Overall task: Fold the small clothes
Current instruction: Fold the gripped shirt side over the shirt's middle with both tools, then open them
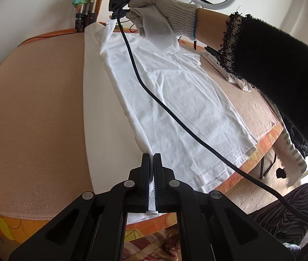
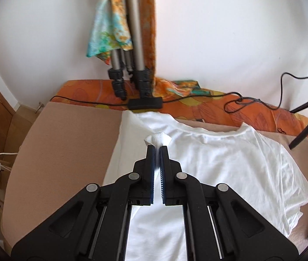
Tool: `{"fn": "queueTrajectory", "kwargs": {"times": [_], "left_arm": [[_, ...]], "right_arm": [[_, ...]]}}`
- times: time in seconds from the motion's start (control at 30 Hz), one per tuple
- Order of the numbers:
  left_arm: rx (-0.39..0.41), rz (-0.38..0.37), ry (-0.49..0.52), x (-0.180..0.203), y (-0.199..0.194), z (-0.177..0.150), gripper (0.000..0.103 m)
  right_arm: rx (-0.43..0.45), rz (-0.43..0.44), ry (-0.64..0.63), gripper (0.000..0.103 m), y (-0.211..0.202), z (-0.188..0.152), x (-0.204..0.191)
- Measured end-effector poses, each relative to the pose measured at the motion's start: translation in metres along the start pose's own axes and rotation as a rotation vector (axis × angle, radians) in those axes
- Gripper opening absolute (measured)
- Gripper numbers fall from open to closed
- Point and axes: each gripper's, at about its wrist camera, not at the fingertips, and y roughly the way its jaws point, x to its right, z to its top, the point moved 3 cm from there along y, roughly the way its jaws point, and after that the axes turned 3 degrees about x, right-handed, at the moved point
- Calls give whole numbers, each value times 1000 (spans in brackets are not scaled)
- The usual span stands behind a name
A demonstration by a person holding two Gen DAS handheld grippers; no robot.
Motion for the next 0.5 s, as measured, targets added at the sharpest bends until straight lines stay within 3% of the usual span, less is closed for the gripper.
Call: {"fn": "queueTrajectory", "kwargs": {"times": [0.37,0.43,0.5], "left_arm": [[-47,-20,61,22,18,1,2],[-100,-44,69,25,25,-2,8],[-117,-55,86,31,25,-6,23]], "right_arm": [[-35,-64,-17,5,15,-10,29],[-96,-38,-13,5,25,-15,32],[-120,-108,-32,12,28,-20,36]]}}
